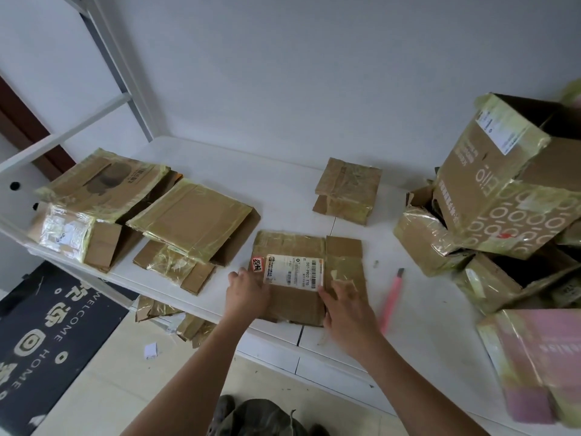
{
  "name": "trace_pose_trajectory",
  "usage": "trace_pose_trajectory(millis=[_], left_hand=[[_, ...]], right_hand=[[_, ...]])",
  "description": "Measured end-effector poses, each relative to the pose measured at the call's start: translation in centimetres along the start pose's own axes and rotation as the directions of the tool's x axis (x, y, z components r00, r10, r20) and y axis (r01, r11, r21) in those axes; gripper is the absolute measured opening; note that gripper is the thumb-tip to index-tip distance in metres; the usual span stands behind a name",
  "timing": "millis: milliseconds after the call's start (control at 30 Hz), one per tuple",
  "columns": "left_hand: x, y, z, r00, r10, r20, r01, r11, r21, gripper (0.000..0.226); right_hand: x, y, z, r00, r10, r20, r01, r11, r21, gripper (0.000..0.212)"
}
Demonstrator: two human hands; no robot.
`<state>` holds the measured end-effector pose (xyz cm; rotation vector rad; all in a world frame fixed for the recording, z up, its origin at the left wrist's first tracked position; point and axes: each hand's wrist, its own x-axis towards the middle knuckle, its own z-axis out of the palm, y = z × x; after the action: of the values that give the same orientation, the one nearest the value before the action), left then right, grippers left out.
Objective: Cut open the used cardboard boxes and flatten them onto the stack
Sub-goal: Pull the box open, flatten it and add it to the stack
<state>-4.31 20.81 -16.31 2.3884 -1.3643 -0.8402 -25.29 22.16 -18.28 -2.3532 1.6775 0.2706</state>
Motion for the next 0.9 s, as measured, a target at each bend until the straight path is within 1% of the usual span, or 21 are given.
trace_pose_trajectory(millis=[67, 100, 167, 200, 267, 333, 367, 433, 467, 500, 533, 567, 600, 633, 667, 700, 733, 800, 833, 900], left_hand=[[0.1, 1.0, -0.9, 0.998, 0.0, -0.067, -0.006, 0.996, -0.089, 0.03], [0.2, 1.5, -1.5, 0.997, 0.003, -0.072, -0.014, 0.988, -0.153, 0.026], [0.0, 2.5, -2.8, 1.0, 0.012, -0.019, -0.017, 0.952, -0.305, 0.018], [-0.3, 3.0, -3.5, 1.0, 0.017, 0.023, -0.007, 0.919, -0.394, 0.015], [-0.8, 3.8, -4.8, 0.996, 0.018, 0.084, 0.032, 0.827, -0.561, 0.012], [-1.0, 4.2, -6.5, 0.999, 0.005, 0.05, 0.029, 0.756, -0.653, 0.012], [-1.1, 4.3, -7.4, 1.0, -0.012, 0.021, 0.023, 0.713, -0.701, 0.009], [-0.9, 4.1, -9.3, 0.999, -0.051, -0.016, 0.016, 0.581, -0.814, 0.008], [-0.8, 3.8, -10.1, 0.998, -0.066, -0.013, 0.022, 0.502, -0.865, 0.01], [-0.7, 3.4, -10.9, 0.997, -0.078, 0.003, 0.037, 0.432, -0.901, 0.012], [-0.6, 3.0, -11.6, 0.996, -0.086, 0.027, 0.057, 0.373, -0.926, 0.015], [-0.6, 2.5, -12.2, 0.995, -0.084, 0.057, 0.081, 0.315, -0.946, 0.018], [-0.8, 1.9, -12.6, 0.993, -0.073, 0.09, 0.106, 0.253, -0.962, 0.019], [-0.9, 1.4, -12.9, 0.99, -0.06, 0.126, 0.136, 0.196, -0.971, 0.021], [-1.0, 0.8, -13.0, 0.986, -0.049, 0.162, 0.167, 0.157, -0.973, 0.021], [-1.1, 0.2, -13.0, 0.981, -0.042, 0.189, 0.193, 0.149, -0.97, 0.02], [-1.1, -0.4, -13.1, 0.978, -0.037, 0.208, 0.211, 0.158, -0.965, 0.019], [-1.0, -1.7, -13.4, 0.973, -0.043, 0.227, 0.231, 0.188, -0.954, 0.013], [-0.8, -2.3, -13.7, 0.972, -0.061, 0.228, 0.236, 0.215, -0.948, 0.01], [-0.1, -3.2, -14.7, 0.973, -0.137, 0.188, 0.224, 0.331, -0.917, 0.02]], right_hand=[[-0.1, 0.3, 0.1, 0.999, -0.024, -0.028, 0.025, 1.0, 0.01, 0.059], [-0.2, 0.5, 0.2, 0.998, -0.037, -0.048, 0.038, 0.999, 0.024, 0.057], [-0.5, 0.6, 0.2, 0.995, -0.056, -0.083, 0.061, 0.996, 0.062, 0.056], [-0.6, 0.6, 0.0, 0.993, -0.056, -0.1, 0.066, 0.993, 0.099, 0.056], [-0.7, 0.3, -0.8, 0.988, -0.012, -0.155, 0.049, 0.97, 0.237, 0.055], [-0.9, -0.5, -2.2, 0.964, 0.069, -0.255, 0.034, 0.924, 0.38, 0.055], [-1.0, -1.2, -3.0, 0.938, 0.129, -0.322, 0.025, 0.901, 0.433, 0.055], [-1.2, -2.8, -4.5, 0.859, 0.273, -0.432, -0.04, 0.878, 0.476, 0.054], [-1.2, -3.7, -5.3, 0.827, 0.325, -0.458, -0.069, 0.868, 0.492, 0.055], [-1.0, -4.5, -6.0, 0.822, 0.352, -0.448, -0.064, 0.838, 0.542, 0.056], [-0.7, -5.3, -6.7, 0.845, 0.354, -0.401, -0.02, 0.77, 0.638, 0.059], [-0.3, -6.2, -7.4, 0.885, 0.332, -0.327, 0.039, 0.647, 0.762, 0.064], [0.3, -7.2, -8.2, 0.923, 0.292, -0.251, 0.092, 0.465, 0.881, 0.07], [0.9, -8.2, -9.1, 0.943, 0.258, -0.208, 0.13, 0.287, 0.949, 0.075], [1.4, -9.2, -9.7, 0.947, 0.246, -0.207, 0.169, 0.17, 0.971, 0.08], [2.2, -10.1, -10.0, 0.936, 0.255, -0.244, 0.222, 0.114, 0.968, 0.086], [3.0, -10.9, -10.1, 0.913, 0.275, -0.302, 0.284, 0.105, 0.953, 0.091], [4.6, -12.3, -10.3, 0.87, 0.314, -0.38, 0.36, 0.123, 0.925, 0.09], [5.5, -12.9, -10.5, 0.865, 0.324, -0.384, 0.363, 0.126, 0.923, 0.088], [7.2, -14.1, -10.9, 0.873, 0.313, -0.374, 0.345, 0.143, 0.927, 0.08]])
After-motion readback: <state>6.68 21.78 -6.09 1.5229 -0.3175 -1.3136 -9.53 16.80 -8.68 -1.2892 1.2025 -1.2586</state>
